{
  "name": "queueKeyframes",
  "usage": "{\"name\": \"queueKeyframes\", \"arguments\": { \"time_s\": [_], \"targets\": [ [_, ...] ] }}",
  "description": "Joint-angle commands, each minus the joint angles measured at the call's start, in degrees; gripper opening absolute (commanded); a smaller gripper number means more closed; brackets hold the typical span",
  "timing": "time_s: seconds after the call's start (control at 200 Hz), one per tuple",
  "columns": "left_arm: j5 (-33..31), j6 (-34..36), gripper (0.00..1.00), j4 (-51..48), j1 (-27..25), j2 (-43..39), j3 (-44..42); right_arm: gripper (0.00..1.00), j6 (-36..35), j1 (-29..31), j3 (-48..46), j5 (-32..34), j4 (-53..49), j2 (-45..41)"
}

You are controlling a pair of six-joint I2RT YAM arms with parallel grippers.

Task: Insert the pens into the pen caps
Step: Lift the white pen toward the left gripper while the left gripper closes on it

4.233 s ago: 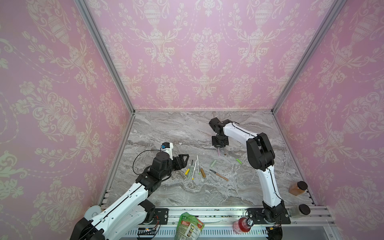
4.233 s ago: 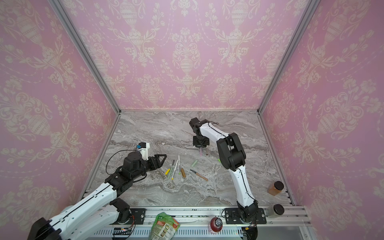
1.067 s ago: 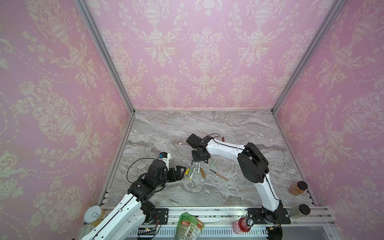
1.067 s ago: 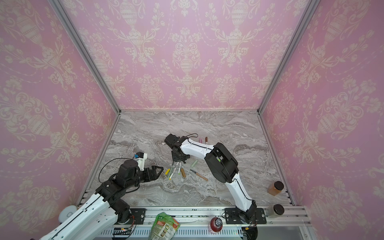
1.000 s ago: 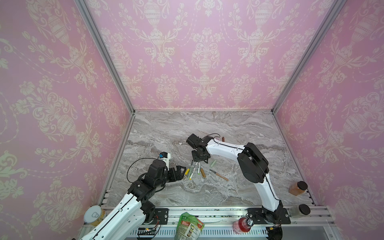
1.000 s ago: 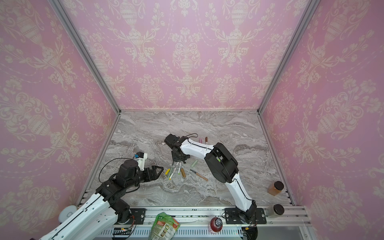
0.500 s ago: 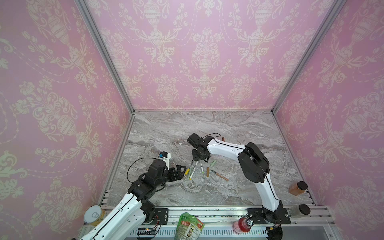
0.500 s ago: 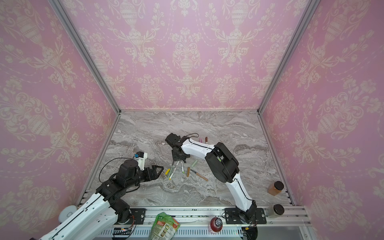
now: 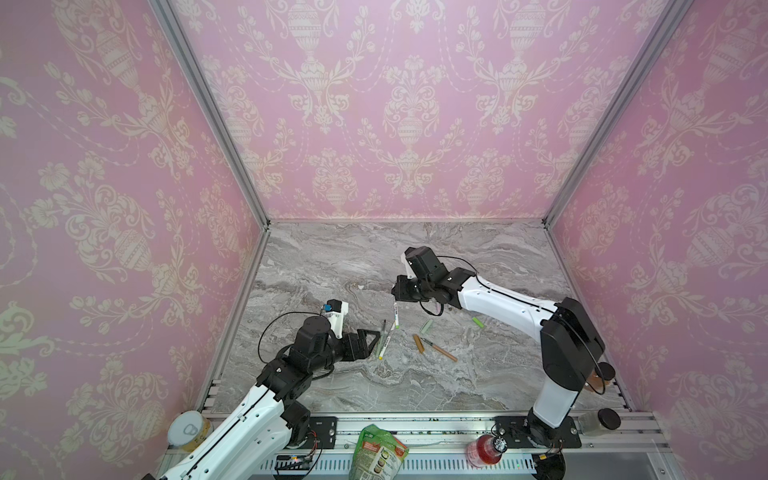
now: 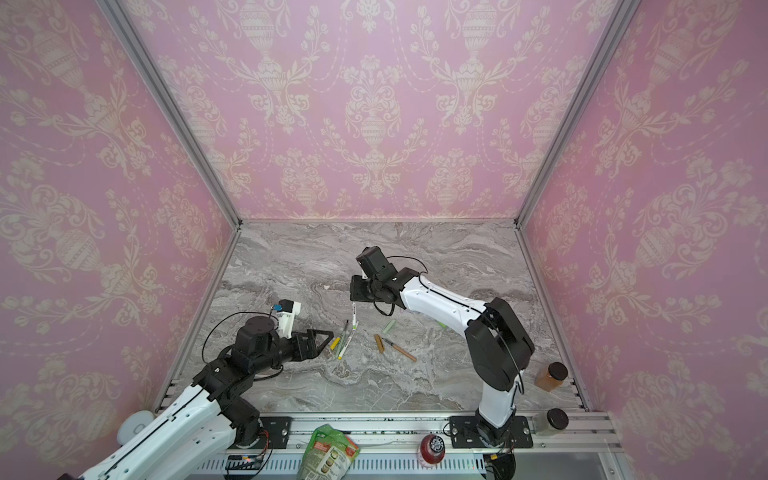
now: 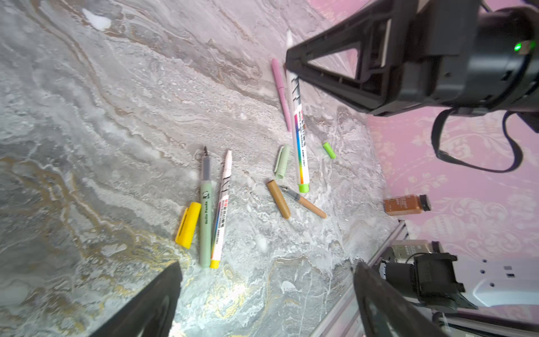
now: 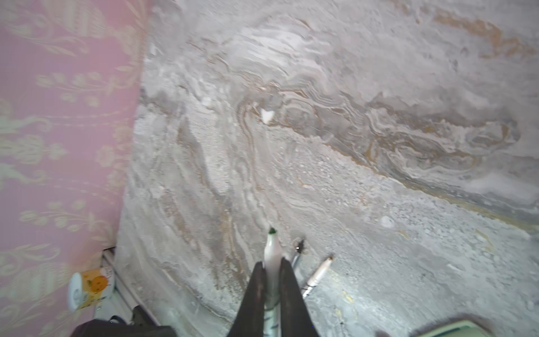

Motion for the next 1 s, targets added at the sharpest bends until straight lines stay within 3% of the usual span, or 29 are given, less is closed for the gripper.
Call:
{"name": "queueKeyframes", "arguments": {
  "time_s": [0.0,0.31,0.555,0.996],
  "targets": [
    [5.5,-0.1,0.93,6.8,0.3,1.2,1.3,0.06,3.1,0.2,-3.5,-5.8,5.8,-3.4],
    [9.5,-5.1,0.9,22.9,0.3,8.3,0.2,0.06,5.8,1.7,-7.0,-11.6,11.7,-6.9],
    [10.1,-5.4,0.8,26.8,0.2,14.4,1.7,0.05,7.2,1.9,-8.9,-13.6,15.5,-8.4],
    [7.1,-4.6,0.26,26.6,0.1,15.5,2.5,0.06,6.9,2.0,-13.2,-12.5,15.8,-10.6]
  ]
}}
